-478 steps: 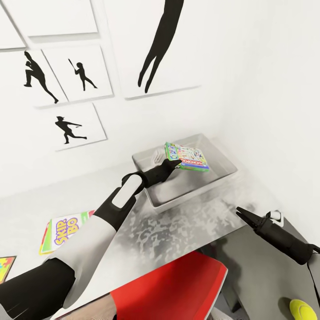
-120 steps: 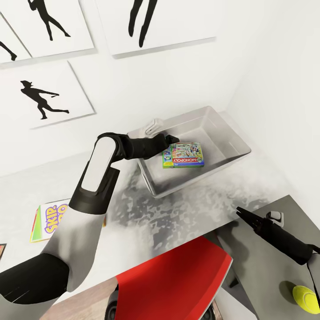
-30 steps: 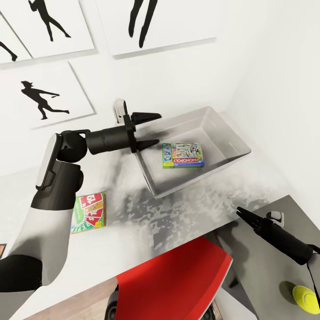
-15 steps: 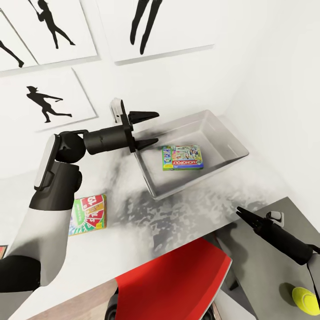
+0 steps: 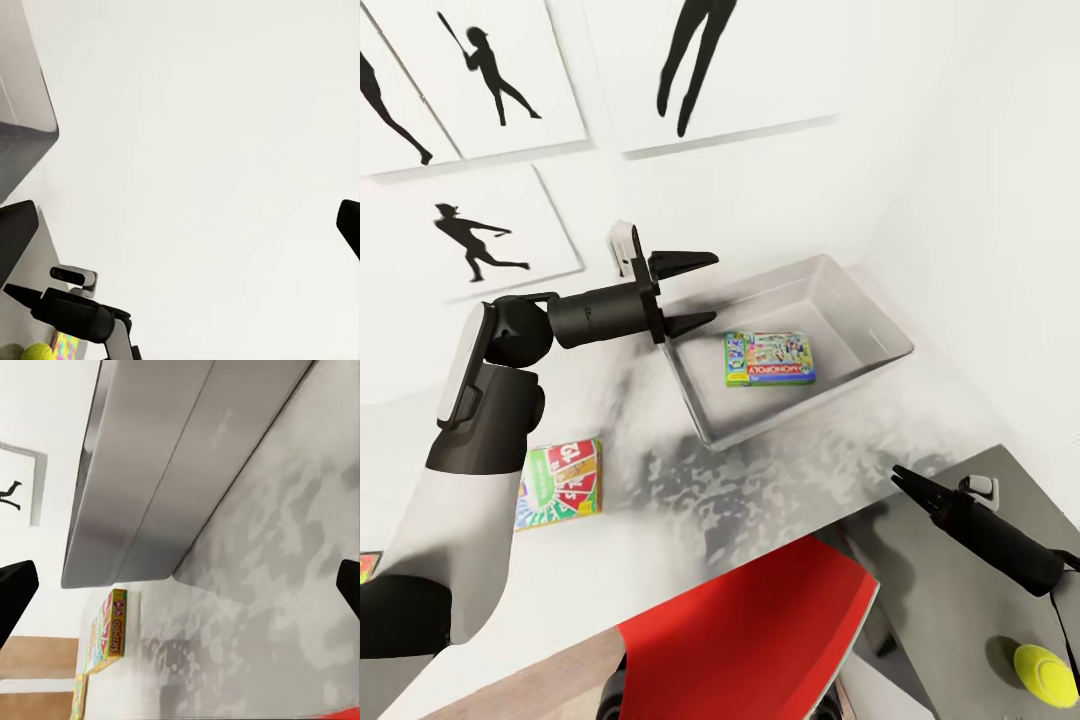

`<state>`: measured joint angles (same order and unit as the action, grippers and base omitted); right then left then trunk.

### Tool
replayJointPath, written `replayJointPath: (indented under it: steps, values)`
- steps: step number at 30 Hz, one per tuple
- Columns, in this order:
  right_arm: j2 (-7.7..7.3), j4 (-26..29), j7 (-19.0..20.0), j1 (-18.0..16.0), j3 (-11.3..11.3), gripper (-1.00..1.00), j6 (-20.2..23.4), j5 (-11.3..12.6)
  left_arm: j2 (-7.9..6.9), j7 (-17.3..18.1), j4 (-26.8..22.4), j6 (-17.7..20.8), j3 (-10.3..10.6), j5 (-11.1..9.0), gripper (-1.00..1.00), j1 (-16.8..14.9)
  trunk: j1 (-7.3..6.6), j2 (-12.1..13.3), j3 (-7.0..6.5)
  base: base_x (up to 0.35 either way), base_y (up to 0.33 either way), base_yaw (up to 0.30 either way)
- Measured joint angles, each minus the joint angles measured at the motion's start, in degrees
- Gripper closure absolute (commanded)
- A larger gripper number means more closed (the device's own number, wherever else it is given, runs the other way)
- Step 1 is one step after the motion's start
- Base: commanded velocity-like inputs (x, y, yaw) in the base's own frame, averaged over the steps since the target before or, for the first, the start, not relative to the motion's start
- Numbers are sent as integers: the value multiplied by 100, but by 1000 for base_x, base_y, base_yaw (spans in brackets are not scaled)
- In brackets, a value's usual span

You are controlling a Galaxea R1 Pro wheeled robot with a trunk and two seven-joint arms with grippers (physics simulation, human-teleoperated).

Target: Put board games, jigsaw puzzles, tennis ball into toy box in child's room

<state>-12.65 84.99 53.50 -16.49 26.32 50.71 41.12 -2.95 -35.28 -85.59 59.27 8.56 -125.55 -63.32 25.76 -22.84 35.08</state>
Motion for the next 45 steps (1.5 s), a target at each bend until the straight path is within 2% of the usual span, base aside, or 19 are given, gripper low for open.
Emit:
replayJointPath:
  steps: [11, 38, 41, 45]
  values:
    - [0, 2, 0, 0, 0, -100, 0, -1, 6, 0, 0, 0, 10, -1, -100, 0, 1, 0, -103, -232, 0, 0]
    - [0, 4, -1, 1, 0, -100, 0, 0, -4, 0, 0, 9, 8, 0, -100, 6, -1, 1, -357, -109, 0, 0]
    - [0, 2, -1, 1, 0, -100, 0, -1, -31, 0, 0, 14, 8, 1, -100, 8, -2, 1, -386, -7, 0, 0]
    - [0, 1, -1, 1, 0, -100, 0, -1, -187, 0, 0, 17, 10, 3, -100, 18, -2, 1, -423, -3, 0, 0]
